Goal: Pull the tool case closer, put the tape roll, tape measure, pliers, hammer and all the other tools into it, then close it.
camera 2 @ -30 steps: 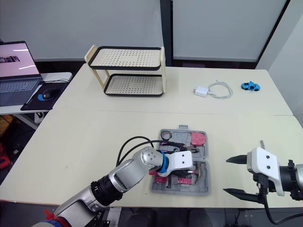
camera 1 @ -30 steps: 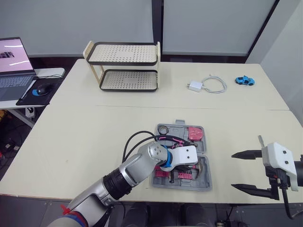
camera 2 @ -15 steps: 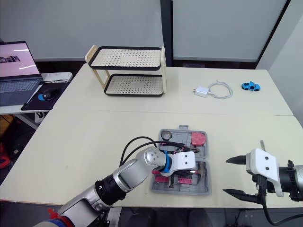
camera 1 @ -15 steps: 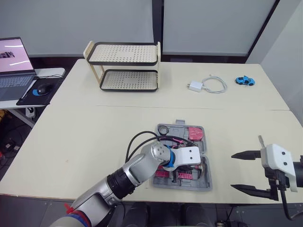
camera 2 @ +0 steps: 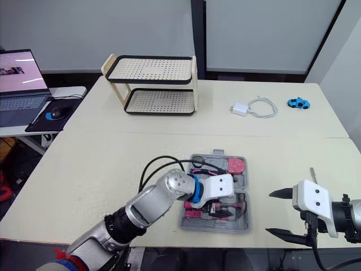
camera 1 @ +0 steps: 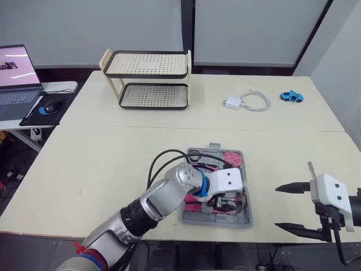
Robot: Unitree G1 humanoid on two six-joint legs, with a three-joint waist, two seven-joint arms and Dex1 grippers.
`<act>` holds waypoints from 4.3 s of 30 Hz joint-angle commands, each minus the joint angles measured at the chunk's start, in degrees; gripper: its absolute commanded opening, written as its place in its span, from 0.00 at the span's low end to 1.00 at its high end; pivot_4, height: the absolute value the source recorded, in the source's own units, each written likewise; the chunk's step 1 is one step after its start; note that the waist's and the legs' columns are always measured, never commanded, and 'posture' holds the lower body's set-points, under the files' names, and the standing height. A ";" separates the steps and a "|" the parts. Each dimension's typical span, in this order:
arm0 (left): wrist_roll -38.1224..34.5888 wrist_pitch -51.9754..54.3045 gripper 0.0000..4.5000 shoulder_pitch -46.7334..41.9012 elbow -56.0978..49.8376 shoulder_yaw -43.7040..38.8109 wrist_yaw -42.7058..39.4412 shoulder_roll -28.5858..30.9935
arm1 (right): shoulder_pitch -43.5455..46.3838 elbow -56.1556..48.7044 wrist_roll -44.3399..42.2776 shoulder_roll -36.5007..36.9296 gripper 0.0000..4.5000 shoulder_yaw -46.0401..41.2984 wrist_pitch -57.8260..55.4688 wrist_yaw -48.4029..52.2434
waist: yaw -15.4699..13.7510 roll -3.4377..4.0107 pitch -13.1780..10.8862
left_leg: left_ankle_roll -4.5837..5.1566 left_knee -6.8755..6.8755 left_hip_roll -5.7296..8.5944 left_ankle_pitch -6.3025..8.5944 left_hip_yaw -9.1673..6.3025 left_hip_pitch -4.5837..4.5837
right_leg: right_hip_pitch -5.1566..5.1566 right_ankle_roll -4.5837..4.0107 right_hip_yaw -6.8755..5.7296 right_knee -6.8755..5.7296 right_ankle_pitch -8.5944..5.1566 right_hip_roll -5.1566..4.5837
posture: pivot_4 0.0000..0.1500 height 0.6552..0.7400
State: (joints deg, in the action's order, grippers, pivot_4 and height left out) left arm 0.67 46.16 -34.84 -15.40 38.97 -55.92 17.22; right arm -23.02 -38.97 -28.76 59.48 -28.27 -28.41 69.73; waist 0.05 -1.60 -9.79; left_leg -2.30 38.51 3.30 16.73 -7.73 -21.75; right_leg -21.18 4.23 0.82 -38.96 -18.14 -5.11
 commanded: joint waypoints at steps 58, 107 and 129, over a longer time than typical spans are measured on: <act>-15.40 -10.70 0.01 16.89 -5.87 -30.38 -8.18 17.48 | 2.60 -1.63 -0.51 -2.75 1.00 -2.62 -2.21 -8.27 | 0.55 0.41 0.37 | 0.22 0.18 -0.05 0.13 -0.04 0.02 | 0.04 0.08 0.02 -0.02 0.05 0.02 | 1.00 1.00; -26.33 -30.89 1.00 37.71 -6.53 -45.75 -4.31 25.07 | 8.82 34.79 10.16 -9.60 1.00 -5.32 -8.05 -25.04 | 0.20 0.92 0.62 | 0.31 -0.51 -0.03 0.18 0.24 0.34 | 0.04 0.01 0.24 0.11 0.01 -0.11 | 1.00 1.00; -33.88 -34.18 1.00 20.39 -5.28 -35.36 -15.95 16.96 | 25.10 50.63 12.85 -11.19 1.00 6.62 -11.68 -31.28 | 1.20 0.93 0.62 | 0.29 -0.44 -0.03 0.16 0.25 0.32 | 0.05 0.01 0.23 0.10 0.01 -0.05 | 1.00 1.00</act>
State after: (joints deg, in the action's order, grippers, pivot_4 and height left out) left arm -32.87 12.99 -13.85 -20.02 3.60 -71.72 34.38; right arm 1.21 11.41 -16.43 48.20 -21.09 -39.55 39.62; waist 1.25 -0.67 -9.17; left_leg -2.01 38.07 3.27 16.90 -7.48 -21.43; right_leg -21.12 4.23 1.05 -38.86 -18.13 -5.16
